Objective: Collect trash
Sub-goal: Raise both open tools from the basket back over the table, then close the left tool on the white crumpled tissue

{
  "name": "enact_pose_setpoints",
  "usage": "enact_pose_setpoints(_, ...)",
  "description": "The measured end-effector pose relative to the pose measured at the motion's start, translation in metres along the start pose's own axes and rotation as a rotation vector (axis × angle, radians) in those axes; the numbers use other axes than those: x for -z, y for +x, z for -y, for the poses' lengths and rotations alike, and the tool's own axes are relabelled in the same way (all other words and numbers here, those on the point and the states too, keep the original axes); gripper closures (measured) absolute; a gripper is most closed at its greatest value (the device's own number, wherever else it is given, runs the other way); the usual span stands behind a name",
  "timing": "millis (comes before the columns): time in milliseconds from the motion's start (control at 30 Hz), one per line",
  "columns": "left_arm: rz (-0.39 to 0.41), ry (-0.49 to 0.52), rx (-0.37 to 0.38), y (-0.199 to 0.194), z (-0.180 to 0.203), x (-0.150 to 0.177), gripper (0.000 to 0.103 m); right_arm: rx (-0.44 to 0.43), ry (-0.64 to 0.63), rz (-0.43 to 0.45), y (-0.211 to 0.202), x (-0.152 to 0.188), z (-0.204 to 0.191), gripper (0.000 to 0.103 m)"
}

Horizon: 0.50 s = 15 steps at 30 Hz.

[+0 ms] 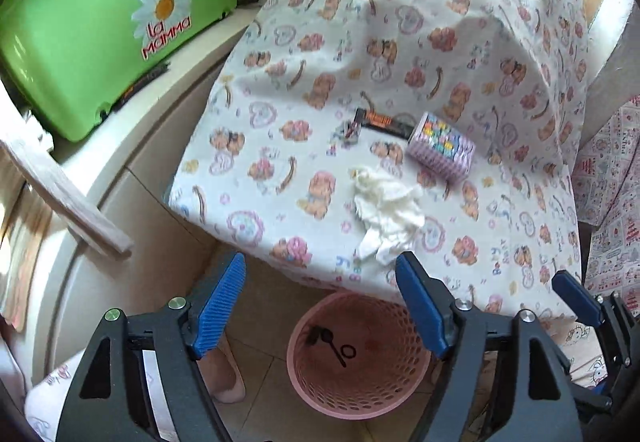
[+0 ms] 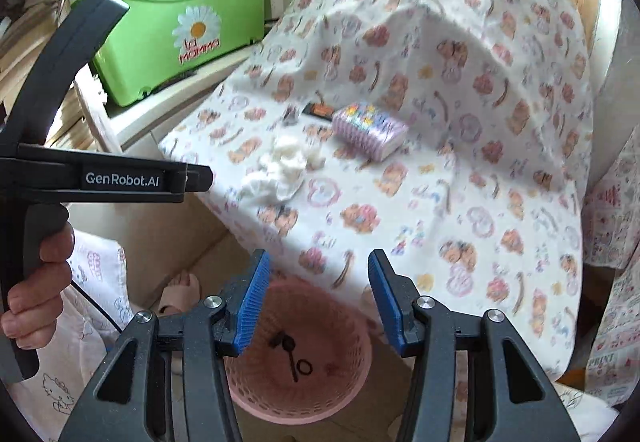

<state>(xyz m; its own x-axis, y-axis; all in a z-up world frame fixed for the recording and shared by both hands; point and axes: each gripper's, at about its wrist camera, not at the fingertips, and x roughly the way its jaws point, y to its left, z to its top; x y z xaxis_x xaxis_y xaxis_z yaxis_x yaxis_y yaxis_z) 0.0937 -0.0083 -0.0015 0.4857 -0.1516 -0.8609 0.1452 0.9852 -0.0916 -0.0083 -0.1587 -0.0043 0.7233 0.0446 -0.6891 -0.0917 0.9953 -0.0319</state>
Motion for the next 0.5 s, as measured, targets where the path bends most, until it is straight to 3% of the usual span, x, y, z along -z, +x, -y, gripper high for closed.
enact_pose_setpoints(267,0.125,0.01,0.004,-0.028,0.007,-0.055,0.014,0.088,0.009,0.106,-0.011,-0.069,0.043,0.045)
enact_pose_setpoints(500,0.107,-0.004,-0.018,0.006,0.001,-0.051,0.014,0.081,0.074,0.153,0.009,-0.069,0.062,0.043)
